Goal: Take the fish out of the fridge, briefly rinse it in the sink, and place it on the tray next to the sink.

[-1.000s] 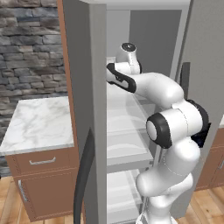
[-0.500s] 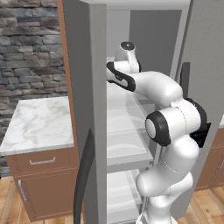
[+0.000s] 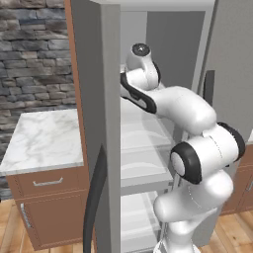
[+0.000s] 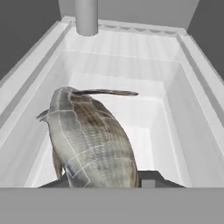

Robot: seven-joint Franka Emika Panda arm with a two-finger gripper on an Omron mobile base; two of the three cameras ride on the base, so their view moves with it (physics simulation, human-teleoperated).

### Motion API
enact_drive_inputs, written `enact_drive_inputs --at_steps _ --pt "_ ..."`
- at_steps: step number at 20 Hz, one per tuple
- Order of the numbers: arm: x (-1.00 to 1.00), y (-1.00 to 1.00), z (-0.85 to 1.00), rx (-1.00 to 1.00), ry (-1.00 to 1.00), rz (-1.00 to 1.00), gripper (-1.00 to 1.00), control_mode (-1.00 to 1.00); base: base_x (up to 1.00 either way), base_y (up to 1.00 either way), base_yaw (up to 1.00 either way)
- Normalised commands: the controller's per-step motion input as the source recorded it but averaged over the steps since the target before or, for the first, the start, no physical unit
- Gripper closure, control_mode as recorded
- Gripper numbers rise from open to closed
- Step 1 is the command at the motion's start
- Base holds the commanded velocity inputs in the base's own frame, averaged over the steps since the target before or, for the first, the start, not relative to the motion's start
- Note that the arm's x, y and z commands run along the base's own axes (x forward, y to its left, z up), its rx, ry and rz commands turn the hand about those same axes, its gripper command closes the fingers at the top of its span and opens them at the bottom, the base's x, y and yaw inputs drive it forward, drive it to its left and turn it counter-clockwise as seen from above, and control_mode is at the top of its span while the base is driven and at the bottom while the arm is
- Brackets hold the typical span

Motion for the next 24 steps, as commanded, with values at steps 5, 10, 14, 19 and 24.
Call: enact_drive_inputs --at_steps 5,10,14,19,24 --pt "-1.0 0.31 0.84 -0.14 -0.36 -0.02 1.0 -1.0 0.0 0.0 0.0" --pt "-1.0 0.18 0.25 0.0 0.01 -0.11 1.0 -1.0 0.0 0.0 0.0" --pt "-1.0 0.29 -0.02 0.0 0.12 -0.16 1.0 -1.0 0.0 0.0 0.0" --pt "-1.0 0.17 -0.17 0.0 0.18 -0.19 1.0 -1.0 0.0 0.0 0.0" --pt "-1.0 -0.06 -0.45 0.1 0.23 -0.28 1.0 -1.0 0.0 0.0 0.0"
